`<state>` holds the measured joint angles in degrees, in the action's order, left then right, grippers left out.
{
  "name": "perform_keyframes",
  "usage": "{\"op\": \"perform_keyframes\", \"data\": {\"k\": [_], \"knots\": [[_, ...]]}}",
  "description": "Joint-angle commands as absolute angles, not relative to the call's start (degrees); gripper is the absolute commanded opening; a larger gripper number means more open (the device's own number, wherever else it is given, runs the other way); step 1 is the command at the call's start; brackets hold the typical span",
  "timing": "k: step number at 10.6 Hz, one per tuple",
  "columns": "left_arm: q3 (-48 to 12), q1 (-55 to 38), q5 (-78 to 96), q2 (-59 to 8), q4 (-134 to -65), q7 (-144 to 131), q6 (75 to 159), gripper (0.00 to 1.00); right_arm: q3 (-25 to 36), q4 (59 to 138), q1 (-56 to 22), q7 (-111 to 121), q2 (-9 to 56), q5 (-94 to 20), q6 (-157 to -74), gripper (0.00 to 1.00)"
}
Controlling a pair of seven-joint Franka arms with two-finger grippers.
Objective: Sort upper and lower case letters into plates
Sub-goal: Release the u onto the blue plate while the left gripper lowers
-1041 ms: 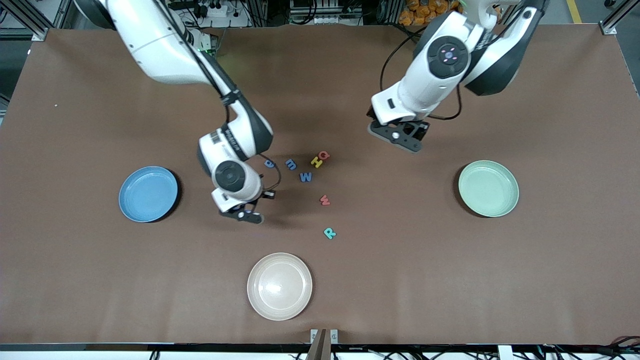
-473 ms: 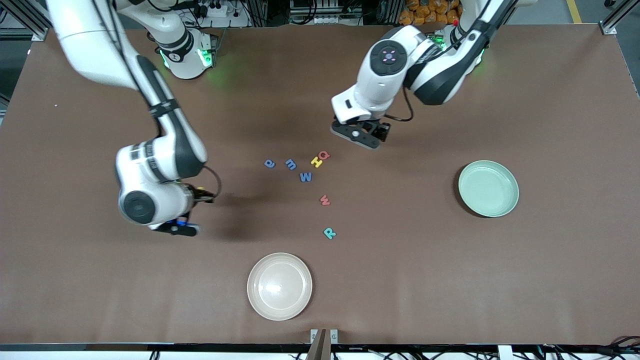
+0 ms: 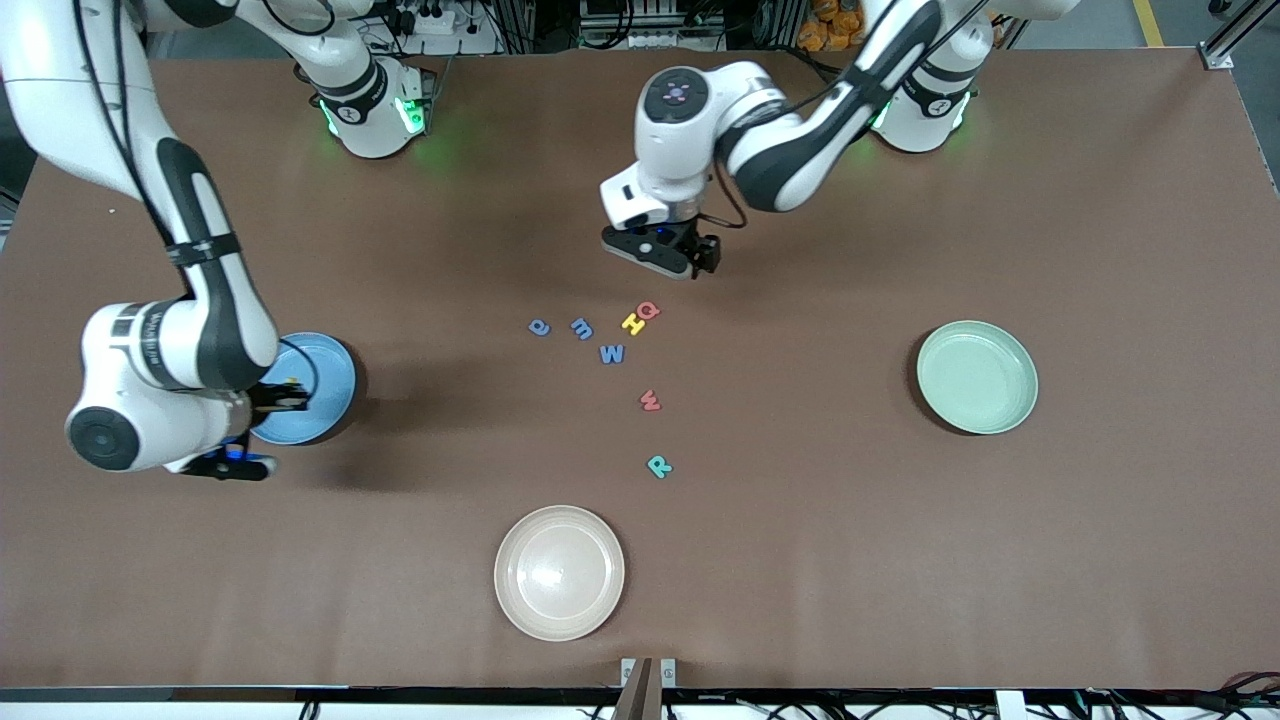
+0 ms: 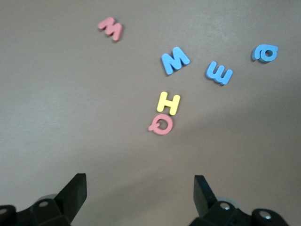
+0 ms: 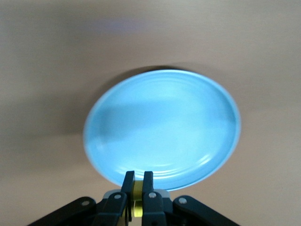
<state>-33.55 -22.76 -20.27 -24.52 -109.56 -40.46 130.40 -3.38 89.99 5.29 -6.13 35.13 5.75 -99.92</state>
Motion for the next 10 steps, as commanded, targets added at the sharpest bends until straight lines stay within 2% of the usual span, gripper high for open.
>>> {"op": "perform_keyframes", "data": {"k": [1,2,3,4,5,6,10], "knots": [[-33.3,-22.9,-25.4,-30.2,-104.9,-42.4,130.5,1.0,-4.4,90.7,6.2,-5.5,35.9,7.4,-100.8,0.07],[-33.2,-23.1,-25.6,-31.2,-104.1,-41.8,130.5,1.0,-4.4,90.8,6.2,-5.4,35.9,7.4,-101.0,0.14],[-33.2,-23.1,-27.7,-32.4,-103.8,-41.5,131.4,1.0,-4.5,90.8,6.2,-5.3,35.9,7.3,-101.0,0.32],[-33.1,-23.0,-31.3,-34.3,-102.8,-41.7,132.4,1.0,-4.5,90.8,6.2,-5.0,36.0,7.2,-101.1,0.72],[-33.1,-23.2,-32.8,-36.3,-100.4,-42.2,132.5,1.0,-4.5,90.8,6.1,-5.0,36.0,7.1,-101.1,0.88],[-33.0,-24.2,-34.2,-37.3,-100.0,-41.8,132.5,1.0,-4.5,90.8,6.1,-5.0,36.0,7.0,-101.0,0.9],[-33.1,-25.4,-38.1,-38.4,-101.6,-42.5,134.0,1.0,-4.9,90.4,4.6,-6.1,35.8,5.1,-99.8,0.9]]}}
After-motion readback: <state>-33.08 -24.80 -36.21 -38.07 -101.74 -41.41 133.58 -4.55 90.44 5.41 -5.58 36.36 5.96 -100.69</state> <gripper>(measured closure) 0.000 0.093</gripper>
